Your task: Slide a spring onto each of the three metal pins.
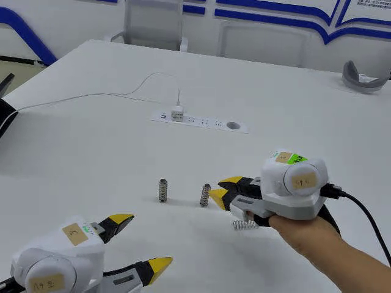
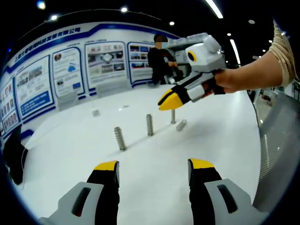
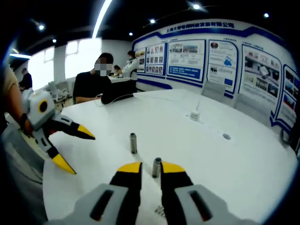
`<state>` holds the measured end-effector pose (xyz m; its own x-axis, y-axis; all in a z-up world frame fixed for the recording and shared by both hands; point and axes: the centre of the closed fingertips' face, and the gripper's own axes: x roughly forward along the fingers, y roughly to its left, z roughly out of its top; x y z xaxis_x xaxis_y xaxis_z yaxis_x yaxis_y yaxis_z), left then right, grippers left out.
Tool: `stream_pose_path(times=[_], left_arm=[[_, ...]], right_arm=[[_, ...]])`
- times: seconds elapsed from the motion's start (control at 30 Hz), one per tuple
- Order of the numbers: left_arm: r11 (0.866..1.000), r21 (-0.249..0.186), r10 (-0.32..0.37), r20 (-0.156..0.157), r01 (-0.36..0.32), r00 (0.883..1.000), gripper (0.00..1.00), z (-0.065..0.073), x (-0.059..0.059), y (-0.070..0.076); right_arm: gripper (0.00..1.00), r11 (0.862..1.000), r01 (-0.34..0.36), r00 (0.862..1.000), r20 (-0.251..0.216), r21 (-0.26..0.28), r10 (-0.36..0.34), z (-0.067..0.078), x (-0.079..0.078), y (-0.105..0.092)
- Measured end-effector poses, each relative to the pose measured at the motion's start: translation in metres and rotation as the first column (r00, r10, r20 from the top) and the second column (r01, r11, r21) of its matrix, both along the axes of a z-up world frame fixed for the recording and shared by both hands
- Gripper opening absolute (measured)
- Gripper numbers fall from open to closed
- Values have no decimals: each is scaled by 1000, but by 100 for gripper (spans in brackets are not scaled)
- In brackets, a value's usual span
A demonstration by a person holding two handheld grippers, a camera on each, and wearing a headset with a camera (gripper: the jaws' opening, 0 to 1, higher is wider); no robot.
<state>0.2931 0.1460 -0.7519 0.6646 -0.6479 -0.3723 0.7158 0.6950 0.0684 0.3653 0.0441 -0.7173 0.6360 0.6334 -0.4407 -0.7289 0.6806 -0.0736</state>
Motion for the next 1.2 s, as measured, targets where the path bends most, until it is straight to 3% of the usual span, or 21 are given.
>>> stream_pose_path(times=[0.23, 0.5, 0.9, 1.2], left_arm=[[1000, 2, -6, 6, 6, 1000, 60, 3, 1, -3], [1000, 7, -14, 9, 14, 1000, 60, 4, 1, -5], [1000, 17, -20, 7, 19, 1000, 58, 4, 0, -7], [1000, 22, -17, 6, 17, 1000, 57, 4, 0, -6]], right_arm=[[17, 1000, -17, 1000, 8, -14, 17, 1, -17, -11], [17, 999, -6, 1000, -10, -47, 5, -13, -28, -35], [20, 994, -8, 997, -79, -112, -1, -50, -23, -78], [20, 988, -68, 990, -128, -135, 51, -70, -18, -81]])
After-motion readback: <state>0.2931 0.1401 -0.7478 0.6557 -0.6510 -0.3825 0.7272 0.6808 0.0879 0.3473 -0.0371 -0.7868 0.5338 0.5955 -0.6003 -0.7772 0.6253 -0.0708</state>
